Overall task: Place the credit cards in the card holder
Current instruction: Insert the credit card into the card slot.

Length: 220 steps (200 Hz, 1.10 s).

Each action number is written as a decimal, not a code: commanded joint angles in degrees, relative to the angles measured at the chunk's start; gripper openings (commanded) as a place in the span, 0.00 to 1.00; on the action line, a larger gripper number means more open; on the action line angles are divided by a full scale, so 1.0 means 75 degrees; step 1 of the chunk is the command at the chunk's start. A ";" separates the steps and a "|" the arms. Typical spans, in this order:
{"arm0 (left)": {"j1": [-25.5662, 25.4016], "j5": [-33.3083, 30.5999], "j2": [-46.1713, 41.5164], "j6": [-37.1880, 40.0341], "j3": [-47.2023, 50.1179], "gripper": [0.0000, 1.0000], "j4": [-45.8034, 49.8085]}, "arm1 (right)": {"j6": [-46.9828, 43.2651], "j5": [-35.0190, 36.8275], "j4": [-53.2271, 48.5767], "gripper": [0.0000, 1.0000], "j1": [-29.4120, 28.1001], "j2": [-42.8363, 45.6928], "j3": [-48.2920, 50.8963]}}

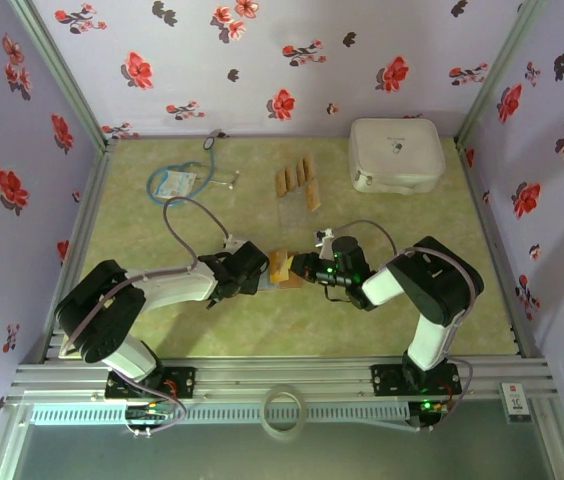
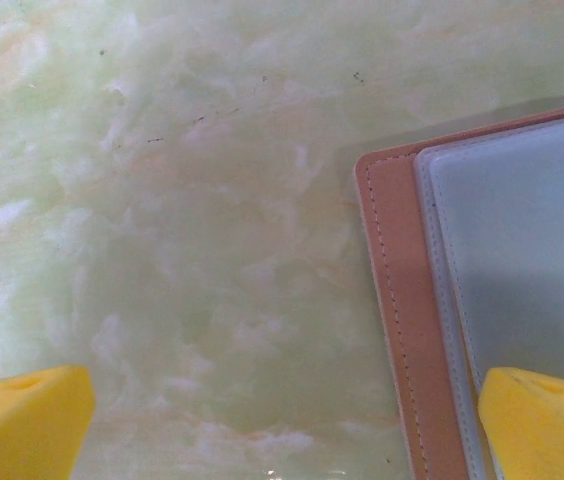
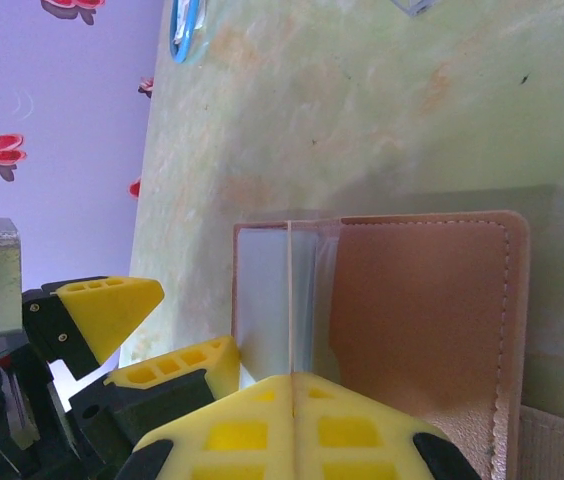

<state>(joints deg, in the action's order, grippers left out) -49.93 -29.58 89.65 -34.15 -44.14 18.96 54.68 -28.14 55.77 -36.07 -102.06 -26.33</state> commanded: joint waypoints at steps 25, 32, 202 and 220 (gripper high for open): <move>-0.0047 -0.0169 0.0198 -0.0079 0.0085 1.00 0.0273 | 0.0180 -0.0082 0.0514 0.00 -0.0071 -0.0287 -0.0058; -0.0054 -0.0172 0.0199 -0.0086 0.0084 1.00 0.0273 | 0.0197 -0.0094 0.0549 0.00 -0.0077 -0.0317 -0.0064; -0.0054 -0.0172 0.0200 -0.0098 0.0090 1.00 0.0257 | 0.0479 -0.0142 0.1089 0.00 -0.0202 -0.0813 -0.0079; -0.0052 -0.0169 0.0200 -0.0096 0.0090 1.00 0.0253 | 0.0456 -0.0131 0.1096 0.00 -0.0200 -0.0806 -0.0027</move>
<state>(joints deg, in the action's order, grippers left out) -49.93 -29.61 89.69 -34.15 -44.14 18.90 57.69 -28.58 61.98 -37.04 -107.18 -26.57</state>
